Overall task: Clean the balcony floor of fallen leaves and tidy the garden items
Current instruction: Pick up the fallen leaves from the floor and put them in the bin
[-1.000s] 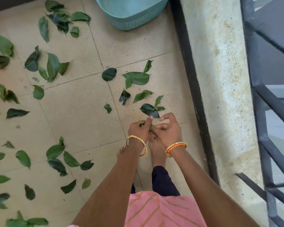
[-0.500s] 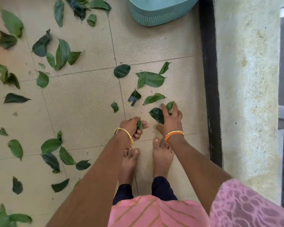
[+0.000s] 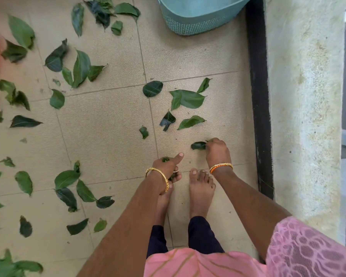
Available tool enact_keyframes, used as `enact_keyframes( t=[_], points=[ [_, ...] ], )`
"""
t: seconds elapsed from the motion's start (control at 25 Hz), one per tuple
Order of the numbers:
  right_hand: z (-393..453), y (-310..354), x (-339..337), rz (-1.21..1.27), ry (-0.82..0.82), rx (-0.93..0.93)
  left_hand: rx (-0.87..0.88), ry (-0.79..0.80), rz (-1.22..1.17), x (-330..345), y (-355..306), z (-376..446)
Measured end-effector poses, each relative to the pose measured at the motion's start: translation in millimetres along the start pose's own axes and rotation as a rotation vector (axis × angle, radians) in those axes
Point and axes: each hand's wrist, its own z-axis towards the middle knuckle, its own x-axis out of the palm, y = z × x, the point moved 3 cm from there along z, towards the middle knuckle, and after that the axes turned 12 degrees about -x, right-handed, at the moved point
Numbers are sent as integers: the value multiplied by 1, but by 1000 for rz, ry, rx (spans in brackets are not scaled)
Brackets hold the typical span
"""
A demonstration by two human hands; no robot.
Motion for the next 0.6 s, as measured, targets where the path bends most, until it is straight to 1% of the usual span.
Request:
enact_keyframes(
  t=[0.08,0.16,0.24,0.32,0.4,0.44,0.52,0.6],
  points=[
    [-10,4,-16,211,2,88,12,-15,-64,4,-2,-11],
    [-30,31,-42,544,-5,153,17,-16,-86,9,-2,-26],
    [-51,64,-62,829,63,177,25,-6,-85,15,0,-41],
    [-67,91,-80,976,106,200,24,-9,-125,17,4,-50],
    [-74,105,-93,1021,77,261,24,-5,-211,13,4,-65],
    [-76,110,-101,980,53,272,29,-5,-237,10,3,-72],
    [-76,123,-114,823,45,199,9,-25,-266,0,1,-85],
    [-71,139,-120,673,90,70,0,-29,-315,-9,-1,-95]
  ],
)
